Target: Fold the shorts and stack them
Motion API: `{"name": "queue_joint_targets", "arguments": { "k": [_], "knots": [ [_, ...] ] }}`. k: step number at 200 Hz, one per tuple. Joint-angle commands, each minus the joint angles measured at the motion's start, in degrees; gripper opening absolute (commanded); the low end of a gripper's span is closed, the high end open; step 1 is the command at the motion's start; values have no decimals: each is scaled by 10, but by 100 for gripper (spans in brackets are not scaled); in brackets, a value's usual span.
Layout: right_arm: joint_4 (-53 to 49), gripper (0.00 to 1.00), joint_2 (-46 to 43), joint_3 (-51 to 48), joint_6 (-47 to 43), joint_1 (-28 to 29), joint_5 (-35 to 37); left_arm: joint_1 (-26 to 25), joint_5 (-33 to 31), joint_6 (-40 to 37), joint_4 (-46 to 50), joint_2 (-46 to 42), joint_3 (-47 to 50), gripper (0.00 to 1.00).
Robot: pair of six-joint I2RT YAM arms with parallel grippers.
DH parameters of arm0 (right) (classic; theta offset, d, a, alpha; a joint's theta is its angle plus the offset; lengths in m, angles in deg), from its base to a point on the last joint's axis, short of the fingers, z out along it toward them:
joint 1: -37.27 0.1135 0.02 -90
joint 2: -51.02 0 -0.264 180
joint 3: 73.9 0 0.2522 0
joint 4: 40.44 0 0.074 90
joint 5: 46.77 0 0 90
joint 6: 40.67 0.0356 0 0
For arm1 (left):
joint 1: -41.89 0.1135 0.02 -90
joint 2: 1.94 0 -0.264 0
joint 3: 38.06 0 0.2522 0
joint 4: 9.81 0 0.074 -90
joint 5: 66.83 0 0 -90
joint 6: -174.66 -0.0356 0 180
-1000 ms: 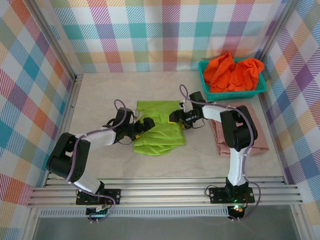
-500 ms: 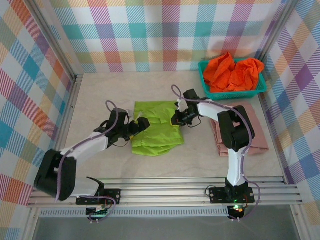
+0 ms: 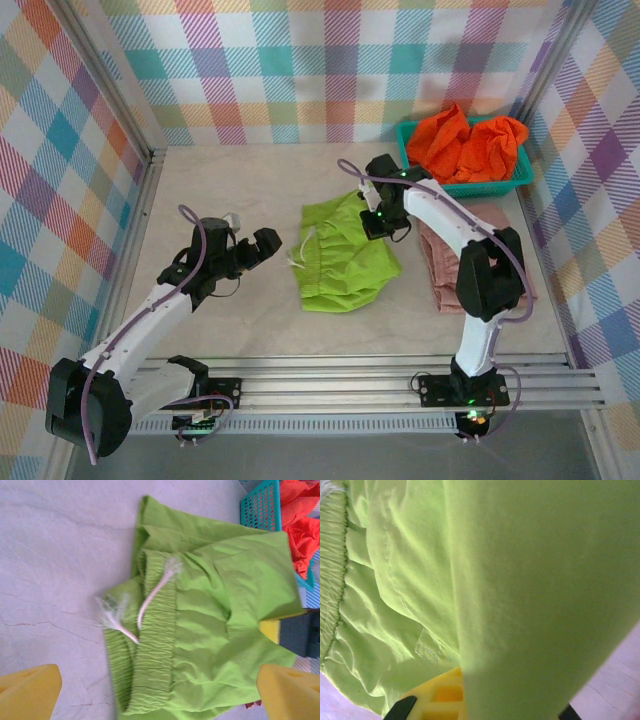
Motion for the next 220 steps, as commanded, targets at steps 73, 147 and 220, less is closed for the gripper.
{"name": "queue_joint_targets", "arguments": {
  "k": [73,147,220],
  "knots": [
    [-196,0,-50,79,-71,-30,203,8,17,3,-24,-14,24,100],
    [-251,0,-56,139,-92,-62,262,12,17,7,-26,-24,30,100],
    [-271,0,-77,189,-102,-90,299,14,15,9,-26,-26,31,100]
  ]
}}
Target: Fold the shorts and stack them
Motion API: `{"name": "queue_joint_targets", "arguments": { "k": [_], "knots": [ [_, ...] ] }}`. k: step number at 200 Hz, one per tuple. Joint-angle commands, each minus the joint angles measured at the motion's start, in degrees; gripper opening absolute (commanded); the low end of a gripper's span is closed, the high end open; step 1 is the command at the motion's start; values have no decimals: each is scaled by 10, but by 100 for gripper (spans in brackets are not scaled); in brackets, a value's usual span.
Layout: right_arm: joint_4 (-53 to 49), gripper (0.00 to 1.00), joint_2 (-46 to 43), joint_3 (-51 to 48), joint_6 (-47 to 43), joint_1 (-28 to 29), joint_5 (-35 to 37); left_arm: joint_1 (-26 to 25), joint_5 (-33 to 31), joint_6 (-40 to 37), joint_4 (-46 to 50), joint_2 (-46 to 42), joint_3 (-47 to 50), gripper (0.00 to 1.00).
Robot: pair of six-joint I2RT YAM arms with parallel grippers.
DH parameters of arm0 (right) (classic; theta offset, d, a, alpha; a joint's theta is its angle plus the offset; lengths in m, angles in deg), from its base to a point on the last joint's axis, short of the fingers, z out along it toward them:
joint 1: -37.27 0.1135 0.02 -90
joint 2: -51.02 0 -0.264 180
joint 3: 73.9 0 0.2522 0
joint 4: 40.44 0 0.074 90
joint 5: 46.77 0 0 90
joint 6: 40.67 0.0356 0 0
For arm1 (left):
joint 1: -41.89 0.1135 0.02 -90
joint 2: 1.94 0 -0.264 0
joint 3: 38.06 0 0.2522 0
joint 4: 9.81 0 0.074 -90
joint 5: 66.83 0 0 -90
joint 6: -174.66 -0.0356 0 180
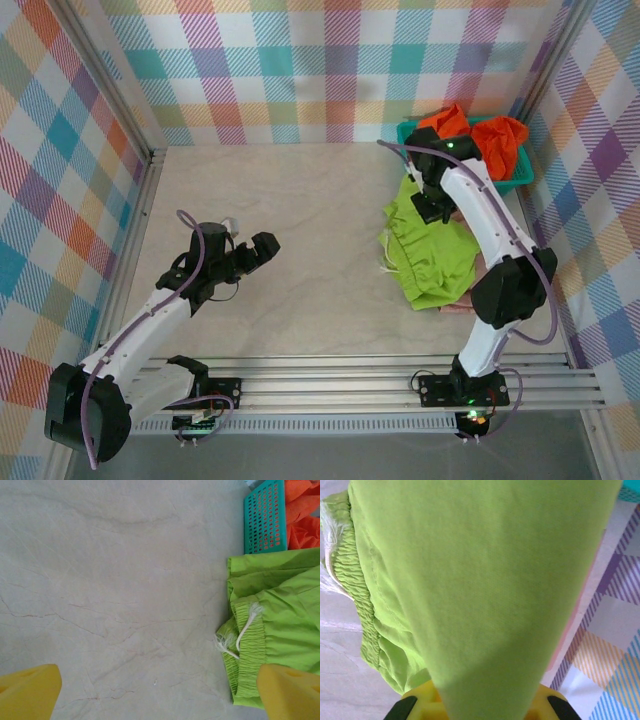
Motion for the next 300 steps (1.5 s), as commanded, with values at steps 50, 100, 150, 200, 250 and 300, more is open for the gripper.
{"name": "queue_joint_targets", "arguments": {
  "k": [50,100,150,200,250,300],
  "knots": [
    [-9,0,-45,32,-28,-45,51,9,8,3,-15,-11,7,100],
    [45,0,-66,-35,-56,-92,81,10,11,2,-21,-2,9,100],
    [114,2,-56,-87,-92,-127,146,11,15,2,-24,-1,10,100],
    [222,11,-41,-168,-147,-150,234,12,17,7,-36,3,19,100],
    [283,88,-17,-186,-116,-230,278,13,22,5,-36,9,14,100],
    [159,100,-30,-91,42,-228,0,14,17,6,-32,9,8,100]
  ]
}}
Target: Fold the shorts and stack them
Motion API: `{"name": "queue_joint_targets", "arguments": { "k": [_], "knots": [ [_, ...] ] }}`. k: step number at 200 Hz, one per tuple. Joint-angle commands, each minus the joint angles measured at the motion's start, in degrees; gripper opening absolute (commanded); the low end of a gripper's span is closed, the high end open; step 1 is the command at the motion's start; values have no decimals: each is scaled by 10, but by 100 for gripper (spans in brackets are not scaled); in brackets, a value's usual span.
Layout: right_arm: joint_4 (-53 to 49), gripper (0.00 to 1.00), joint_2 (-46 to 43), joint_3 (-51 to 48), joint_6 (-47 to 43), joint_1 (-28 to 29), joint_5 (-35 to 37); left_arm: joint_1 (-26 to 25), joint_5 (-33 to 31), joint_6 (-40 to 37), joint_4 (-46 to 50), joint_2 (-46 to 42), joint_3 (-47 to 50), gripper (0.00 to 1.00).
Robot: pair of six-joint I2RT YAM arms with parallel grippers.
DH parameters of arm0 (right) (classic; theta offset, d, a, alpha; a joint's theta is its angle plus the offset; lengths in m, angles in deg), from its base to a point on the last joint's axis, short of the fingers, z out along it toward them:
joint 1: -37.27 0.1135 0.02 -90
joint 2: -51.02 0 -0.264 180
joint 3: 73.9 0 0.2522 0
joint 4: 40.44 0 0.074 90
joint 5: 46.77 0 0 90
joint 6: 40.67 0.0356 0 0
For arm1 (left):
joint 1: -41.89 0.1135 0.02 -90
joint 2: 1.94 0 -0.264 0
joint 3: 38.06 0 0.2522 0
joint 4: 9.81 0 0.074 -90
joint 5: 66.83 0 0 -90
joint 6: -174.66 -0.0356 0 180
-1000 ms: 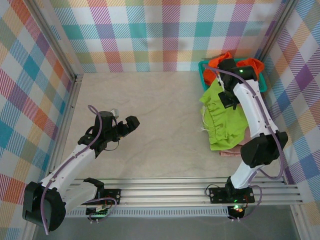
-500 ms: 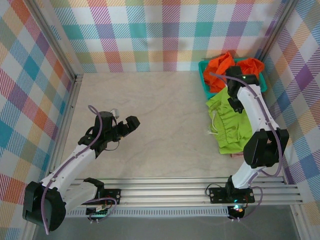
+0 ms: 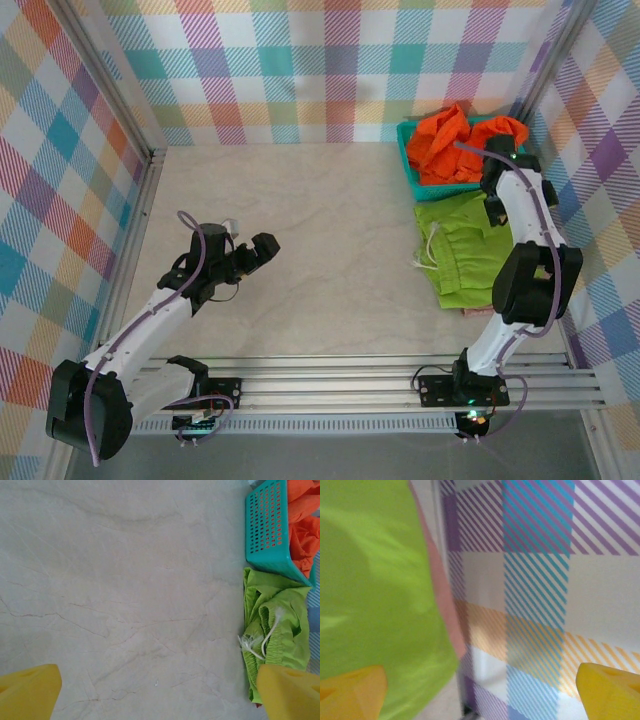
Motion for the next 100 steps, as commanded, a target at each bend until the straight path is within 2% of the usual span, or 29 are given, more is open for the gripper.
{"name": "queue_joint_targets", "arguments": {
  "k": [1,19,36,69,100],
  "knots": [
    [-59,100,-24,40,101,9,-201,7,6,4,-15,2,-3,100],
    [-53,100,-44,13,121,8,-356,8,6,5,-15,4,-3,100],
    [-12,99,-59,-38,130,3,-436,7,6,6,-14,3,-4,100],
    [46,99,-34,-77,165,-42,-531,8,5,3,-5,2,-9,100],
    [86,99,-14,-122,229,-109,-600,8,2,2,3,1,-11,100]
  ]
}}
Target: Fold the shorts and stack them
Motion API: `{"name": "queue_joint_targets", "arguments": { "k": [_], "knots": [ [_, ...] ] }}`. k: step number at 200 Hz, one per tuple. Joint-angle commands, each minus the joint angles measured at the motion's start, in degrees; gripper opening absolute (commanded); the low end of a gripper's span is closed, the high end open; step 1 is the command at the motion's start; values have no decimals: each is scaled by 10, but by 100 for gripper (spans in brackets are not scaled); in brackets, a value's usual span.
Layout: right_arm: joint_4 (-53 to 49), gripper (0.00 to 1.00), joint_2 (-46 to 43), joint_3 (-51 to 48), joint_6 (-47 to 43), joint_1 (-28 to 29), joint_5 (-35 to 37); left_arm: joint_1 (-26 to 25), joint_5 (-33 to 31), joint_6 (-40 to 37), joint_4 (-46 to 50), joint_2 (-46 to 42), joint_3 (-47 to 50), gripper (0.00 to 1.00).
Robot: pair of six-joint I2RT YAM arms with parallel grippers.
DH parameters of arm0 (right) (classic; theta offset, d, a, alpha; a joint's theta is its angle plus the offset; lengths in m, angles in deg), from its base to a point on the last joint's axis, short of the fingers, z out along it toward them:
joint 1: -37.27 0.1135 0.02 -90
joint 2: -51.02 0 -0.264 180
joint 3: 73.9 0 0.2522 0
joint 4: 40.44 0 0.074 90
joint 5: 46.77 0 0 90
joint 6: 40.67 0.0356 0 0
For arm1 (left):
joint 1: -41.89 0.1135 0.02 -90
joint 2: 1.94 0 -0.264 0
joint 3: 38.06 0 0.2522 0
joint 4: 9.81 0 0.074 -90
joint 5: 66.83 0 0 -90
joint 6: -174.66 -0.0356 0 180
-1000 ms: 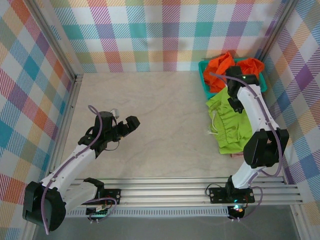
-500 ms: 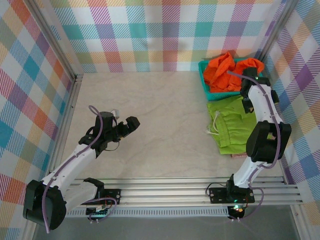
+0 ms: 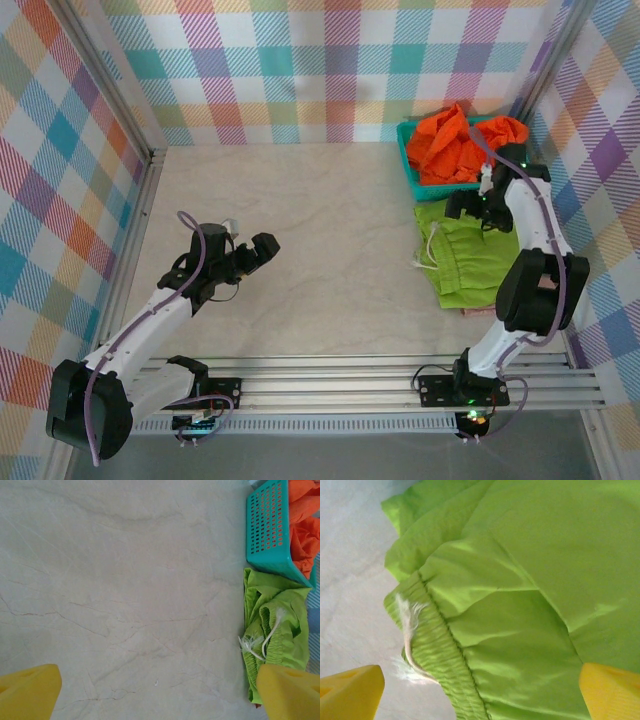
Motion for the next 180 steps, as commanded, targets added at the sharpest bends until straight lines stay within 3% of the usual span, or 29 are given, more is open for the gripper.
{"name": "queue_joint_targets", "arguments": {
  "k": [1,57,104,129,148,180],
  "knots": [
    [51,99,11,-42,72,-52,-107,8,2,-2,2,-1,-10,100],
    [177,99,5,-187,167,-167,-238,8,-3,-7,13,-4,-10,100],
    [218,100,-80,-220,208,-162,-263,8,-8,-11,17,-9,-13,100],
    [230,99,-164,-223,214,-95,-183,8,-9,-11,16,-8,-12,100],
    [238,100,-204,-205,206,-15,-67,8,-10,-12,17,-6,-11,100],
    [217,100,-158,-103,180,95,91,8,-11,-14,20,-6,-12,100]
  ]
}}
